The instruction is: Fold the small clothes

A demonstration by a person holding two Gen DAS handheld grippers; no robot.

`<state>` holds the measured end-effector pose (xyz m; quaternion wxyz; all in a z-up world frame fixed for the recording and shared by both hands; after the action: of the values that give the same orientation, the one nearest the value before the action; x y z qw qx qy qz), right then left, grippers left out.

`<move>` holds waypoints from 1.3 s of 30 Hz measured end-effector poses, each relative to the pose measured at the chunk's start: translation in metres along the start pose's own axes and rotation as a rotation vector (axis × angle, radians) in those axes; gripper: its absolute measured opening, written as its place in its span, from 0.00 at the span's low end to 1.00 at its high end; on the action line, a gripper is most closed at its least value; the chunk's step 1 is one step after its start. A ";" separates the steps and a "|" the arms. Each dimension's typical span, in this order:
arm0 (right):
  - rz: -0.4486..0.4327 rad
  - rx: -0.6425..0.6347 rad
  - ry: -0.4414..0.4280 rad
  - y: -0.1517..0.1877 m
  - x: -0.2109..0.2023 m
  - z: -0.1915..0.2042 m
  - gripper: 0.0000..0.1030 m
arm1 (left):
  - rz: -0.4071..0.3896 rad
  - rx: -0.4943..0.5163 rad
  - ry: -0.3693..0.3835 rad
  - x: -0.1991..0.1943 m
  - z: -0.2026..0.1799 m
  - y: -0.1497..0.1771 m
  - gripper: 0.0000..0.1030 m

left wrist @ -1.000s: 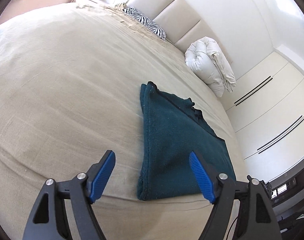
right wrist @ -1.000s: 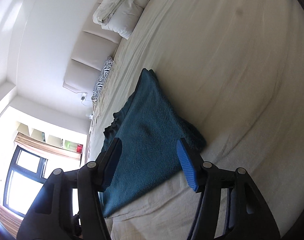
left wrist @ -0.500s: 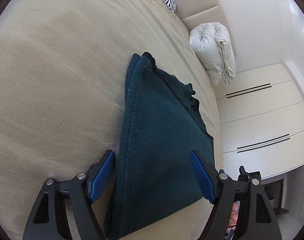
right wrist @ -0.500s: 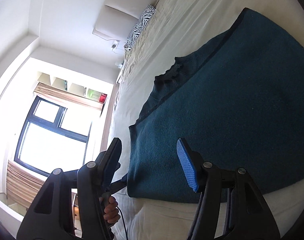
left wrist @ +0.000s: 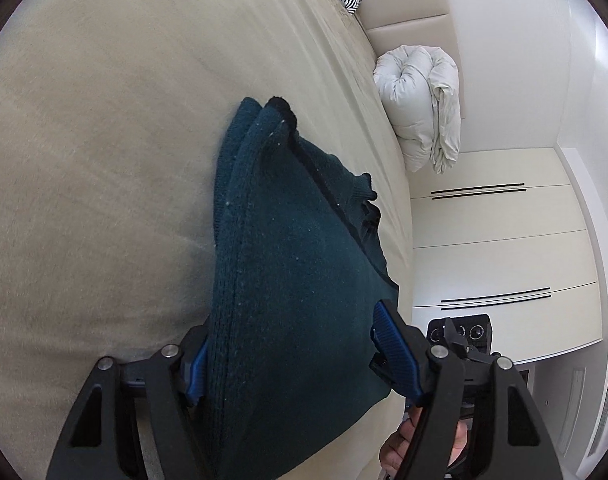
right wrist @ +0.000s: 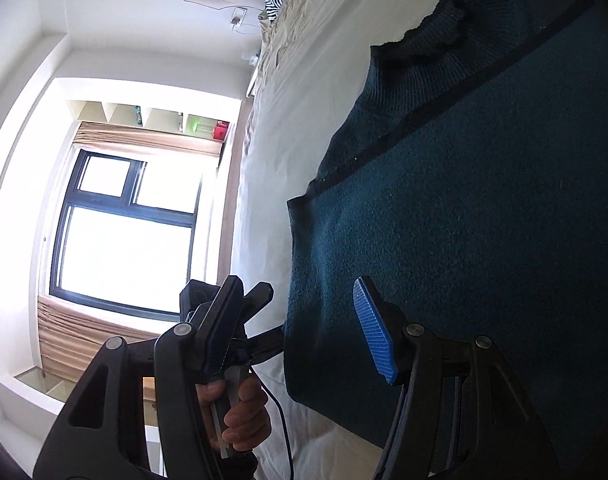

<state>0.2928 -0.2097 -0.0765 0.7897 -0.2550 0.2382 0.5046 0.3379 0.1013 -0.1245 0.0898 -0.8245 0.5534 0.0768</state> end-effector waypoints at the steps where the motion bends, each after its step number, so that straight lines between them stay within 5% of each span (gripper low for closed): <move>1: 0.013 0.007 0.007 0.000 0.005 -0.001 0.56 | 0.002 -0.005 -0.002 0.001 0.002 -0.001 0.59; 6: 0.046 0.031 0.074 0.004 0.020 -0.019 0.53 | 0.001 -0.023 -0.029 -0.003 0.015 -0.001 0.16; 14: 0.050 0.028 0.057 -0.001 0.023 -0.027 0.51 | -0.023 -0.008 -0.028 -0.003 0.001 0.002 0.14; 19: 0.001 0.083 -0.072 -0.007 -0.015 -0.038 0.56 | -0.008 0.067 -0.040 0.015 -0.048 0.007 0.14; 29: -0.124 0.227 -0.251 -0.034 -0.136 -0.120 0.65 | 0.101 0.220 -0.024 0.139 -0.136 0.057 0.14; 34: -0.172 0.324 -0.276 -0.046 -0.175 -0.168 0.73 | 0.181 0.167 0.011 0.220 -0.123 0.092 0.15; 39: -0.164 0.373 -0.278 -0.047 -0.193 -0.206 0.71 | 0.219 0.090 0.082 0.248 -0.109 0.116 0.60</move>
<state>0.2387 -0.4892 -0.1022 0.8866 -0.0514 0.1947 0.4165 0.3267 -0.1898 -0.0814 0.0951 -0.7568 0.6461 0.0275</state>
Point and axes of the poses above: each gripper's, at about its wrist camera, not at the fingertips, and x roughly the way its jaws point, z to its left, y to its underside, the point moved 2 cm from there along x, roughly the way its jaws point, and after that the axes turned 15 degrees about y, right-handed, at the moved point
